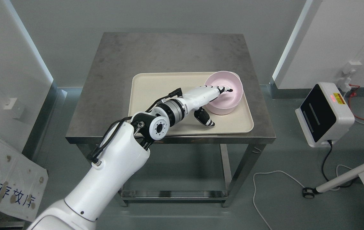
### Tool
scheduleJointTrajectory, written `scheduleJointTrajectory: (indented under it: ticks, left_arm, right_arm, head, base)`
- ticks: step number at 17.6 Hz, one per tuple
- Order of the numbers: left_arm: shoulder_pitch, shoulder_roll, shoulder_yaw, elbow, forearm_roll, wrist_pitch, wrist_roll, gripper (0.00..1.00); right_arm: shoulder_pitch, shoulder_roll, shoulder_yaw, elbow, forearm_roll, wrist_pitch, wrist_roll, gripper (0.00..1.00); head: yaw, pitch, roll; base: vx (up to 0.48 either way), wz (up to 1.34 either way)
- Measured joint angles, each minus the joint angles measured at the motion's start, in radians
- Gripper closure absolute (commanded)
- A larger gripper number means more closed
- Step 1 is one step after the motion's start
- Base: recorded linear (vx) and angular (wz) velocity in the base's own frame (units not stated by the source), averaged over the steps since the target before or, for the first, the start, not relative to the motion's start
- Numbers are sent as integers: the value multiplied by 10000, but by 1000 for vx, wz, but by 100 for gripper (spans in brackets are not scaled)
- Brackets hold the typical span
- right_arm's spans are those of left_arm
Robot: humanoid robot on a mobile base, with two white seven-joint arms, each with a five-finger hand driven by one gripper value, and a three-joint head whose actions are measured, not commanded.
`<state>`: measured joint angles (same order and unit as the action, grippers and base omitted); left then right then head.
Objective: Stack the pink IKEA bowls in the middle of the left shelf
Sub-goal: 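Reposition the left hand and grip the rim of the stacked bowls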
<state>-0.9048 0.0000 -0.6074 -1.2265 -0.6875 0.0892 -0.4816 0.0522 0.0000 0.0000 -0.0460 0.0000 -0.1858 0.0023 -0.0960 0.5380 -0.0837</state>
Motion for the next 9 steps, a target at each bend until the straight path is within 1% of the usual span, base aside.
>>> scheduleJointTrajectory:
  ticks: [4, 9]
  left_arm:
    - [-435, 0, -239, 117, -493, 260, -108, 22]
    - [-679, 0, -679, 349, -772, 313, -134, 31]
  right_arm:
    - [0, 0, 0, 0, 0, 0, 0, 0]
    - [0, 0, 0, 0, 0, 0, 0, 0]
  head:
    - [0, 0, 0]
    - [0, 0, 0]
  base:
    - [0, 0]
    - [0, 0]
